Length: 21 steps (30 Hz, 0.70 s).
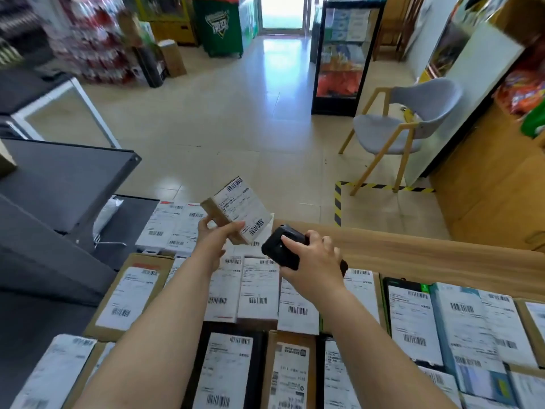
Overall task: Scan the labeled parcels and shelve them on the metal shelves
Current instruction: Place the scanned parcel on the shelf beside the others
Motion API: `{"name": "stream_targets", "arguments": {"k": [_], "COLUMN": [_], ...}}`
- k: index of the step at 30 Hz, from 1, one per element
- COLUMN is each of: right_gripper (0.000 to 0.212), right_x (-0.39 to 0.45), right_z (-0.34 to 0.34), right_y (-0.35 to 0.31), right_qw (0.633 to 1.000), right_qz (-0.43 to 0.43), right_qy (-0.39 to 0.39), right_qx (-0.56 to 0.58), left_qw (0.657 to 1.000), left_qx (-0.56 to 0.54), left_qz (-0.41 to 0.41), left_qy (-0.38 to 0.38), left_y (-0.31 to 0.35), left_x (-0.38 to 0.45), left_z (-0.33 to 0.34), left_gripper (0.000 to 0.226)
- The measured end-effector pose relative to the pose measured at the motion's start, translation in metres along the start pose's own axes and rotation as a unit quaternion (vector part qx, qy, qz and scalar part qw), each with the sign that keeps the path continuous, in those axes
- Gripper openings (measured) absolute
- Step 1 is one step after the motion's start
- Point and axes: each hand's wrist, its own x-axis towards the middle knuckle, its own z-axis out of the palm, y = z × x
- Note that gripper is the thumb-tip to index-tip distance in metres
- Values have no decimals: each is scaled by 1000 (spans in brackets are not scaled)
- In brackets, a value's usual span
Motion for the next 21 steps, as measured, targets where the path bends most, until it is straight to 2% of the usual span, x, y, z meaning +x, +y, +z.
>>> {"name": "stream_targets", "arguments": {"k": [8,15,17,19,21], "right_gripper": [60,60,61,61,61], "right_x": [-26,-50,-58,-66,-76], "right_z": [15,15,19,26,36], "right_y": [-61,-75,-75,-78,-86], "right_qw": [999,999,997,992,984], "right_qz": [12,-38,-61,-84,-116], "right_qy": [-17,-28,-26,-29,-35], "right_qx": [-25,20,42,84,129], "left_qw": [998,989,978,959,938], "left_qx": [-41,-114,-167,-241,-303], "left_qz": [31,47,41,-3,-44], "left_qy": [26,86,121,152,161], "left_y": [3,-16,-29,-45,-65], "left_x": [-20,-61,-81,-105,-135], "left_z": [-66,-95,-106,-121,-138], "left_gripper": [90,88,82,71,39]}}
